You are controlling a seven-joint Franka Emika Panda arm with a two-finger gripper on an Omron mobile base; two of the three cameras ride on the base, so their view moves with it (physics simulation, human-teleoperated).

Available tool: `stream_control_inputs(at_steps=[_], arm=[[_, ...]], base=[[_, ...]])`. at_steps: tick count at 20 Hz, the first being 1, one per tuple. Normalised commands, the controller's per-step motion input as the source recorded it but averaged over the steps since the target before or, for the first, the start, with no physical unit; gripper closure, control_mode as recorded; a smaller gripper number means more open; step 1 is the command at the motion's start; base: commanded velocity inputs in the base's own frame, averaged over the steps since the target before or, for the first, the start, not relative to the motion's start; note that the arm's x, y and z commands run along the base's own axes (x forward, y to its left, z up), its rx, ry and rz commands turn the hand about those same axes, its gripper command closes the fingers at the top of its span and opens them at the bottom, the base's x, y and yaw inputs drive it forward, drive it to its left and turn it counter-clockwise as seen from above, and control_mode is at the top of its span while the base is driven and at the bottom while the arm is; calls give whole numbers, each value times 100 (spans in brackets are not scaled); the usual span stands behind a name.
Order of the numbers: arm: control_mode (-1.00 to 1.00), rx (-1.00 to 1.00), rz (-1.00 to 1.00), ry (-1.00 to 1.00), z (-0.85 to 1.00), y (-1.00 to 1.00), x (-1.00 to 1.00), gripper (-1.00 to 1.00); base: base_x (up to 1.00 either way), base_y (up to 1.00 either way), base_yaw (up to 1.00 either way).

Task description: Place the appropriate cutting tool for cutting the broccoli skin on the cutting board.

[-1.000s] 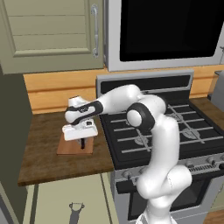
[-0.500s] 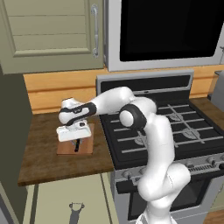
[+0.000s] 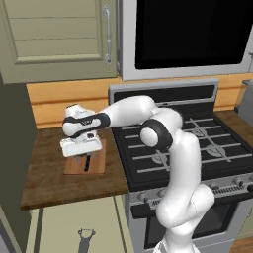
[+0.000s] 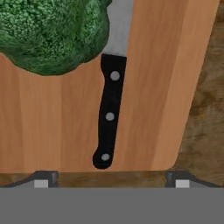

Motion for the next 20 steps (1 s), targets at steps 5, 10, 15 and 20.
stream_control_inputs(at_steps=[5,10,15,20], arm=[[-100,1,0,-28,8,-68,-100,-100],[-100,8,-1,-21,46,-98,-93,-100],[-100,18,0,-24,60,-97,-100,-100],[-100,17,3,-10,76,-94,-100,-100]], base=[[0,0,0],[0,0,0],[0,0,0],[0,0,0]])
